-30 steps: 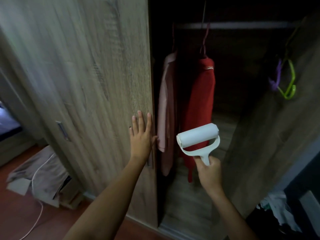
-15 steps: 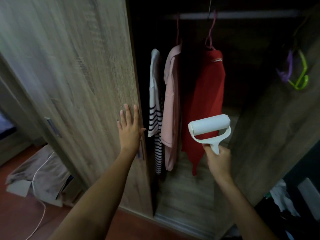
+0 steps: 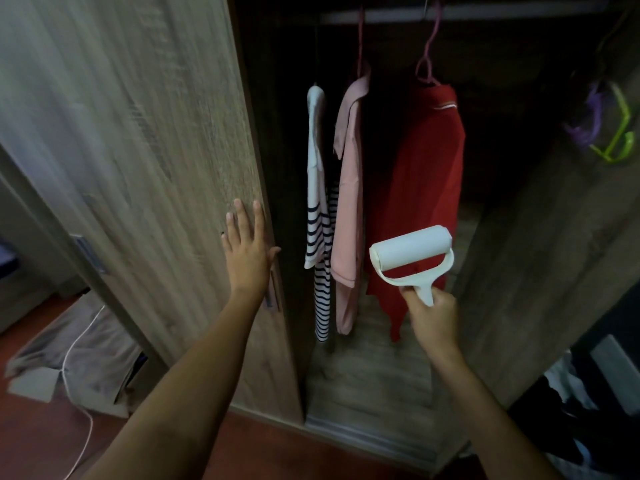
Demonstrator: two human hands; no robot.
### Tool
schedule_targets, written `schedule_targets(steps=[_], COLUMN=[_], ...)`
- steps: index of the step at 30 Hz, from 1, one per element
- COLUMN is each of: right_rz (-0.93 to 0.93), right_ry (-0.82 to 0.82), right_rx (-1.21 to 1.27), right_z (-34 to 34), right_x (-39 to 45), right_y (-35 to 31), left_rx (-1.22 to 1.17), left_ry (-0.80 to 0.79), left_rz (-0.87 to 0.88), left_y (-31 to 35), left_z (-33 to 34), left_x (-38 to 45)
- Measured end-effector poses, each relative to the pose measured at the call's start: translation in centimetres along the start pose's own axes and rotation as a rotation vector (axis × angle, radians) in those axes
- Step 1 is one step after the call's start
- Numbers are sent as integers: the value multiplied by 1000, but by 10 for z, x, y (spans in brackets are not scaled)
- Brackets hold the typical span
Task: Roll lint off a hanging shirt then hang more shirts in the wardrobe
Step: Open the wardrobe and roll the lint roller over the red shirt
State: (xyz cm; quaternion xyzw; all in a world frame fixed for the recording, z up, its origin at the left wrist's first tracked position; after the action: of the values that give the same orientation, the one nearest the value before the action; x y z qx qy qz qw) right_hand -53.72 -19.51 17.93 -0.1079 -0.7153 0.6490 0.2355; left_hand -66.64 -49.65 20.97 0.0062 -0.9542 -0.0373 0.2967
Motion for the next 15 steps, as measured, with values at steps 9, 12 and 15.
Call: schedule_targets(steps=[9, 12, 15], right_rz=[-13, -13, -26], right_ry=[0, -7, 0], right_rx=[19, 22, 14], right_z=[16, 21, 25], right_x=[-2, -3, -4], right_y=[-7, -8, -9], left_rx=[-3, 4, -5], left_ry=[-9, -12, -19], left_rz=[-36, -47, -55], left_y=[-19, -24, -30], left_z=[3, 2, 2], left_x=[6, 8, 10])
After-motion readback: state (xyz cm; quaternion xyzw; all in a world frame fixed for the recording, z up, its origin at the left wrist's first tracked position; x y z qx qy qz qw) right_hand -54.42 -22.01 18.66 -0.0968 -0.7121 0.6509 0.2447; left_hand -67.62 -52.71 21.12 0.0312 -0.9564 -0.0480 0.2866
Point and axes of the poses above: each hand's wrist, its own x-axis towards the middle knuckle, its own z-axis out of the palm, y = z × x, the point moved 6 cm from there along x, towards the middle knuckle, and after that the axes turned 7 degrees about x, right-handed, at the moved point
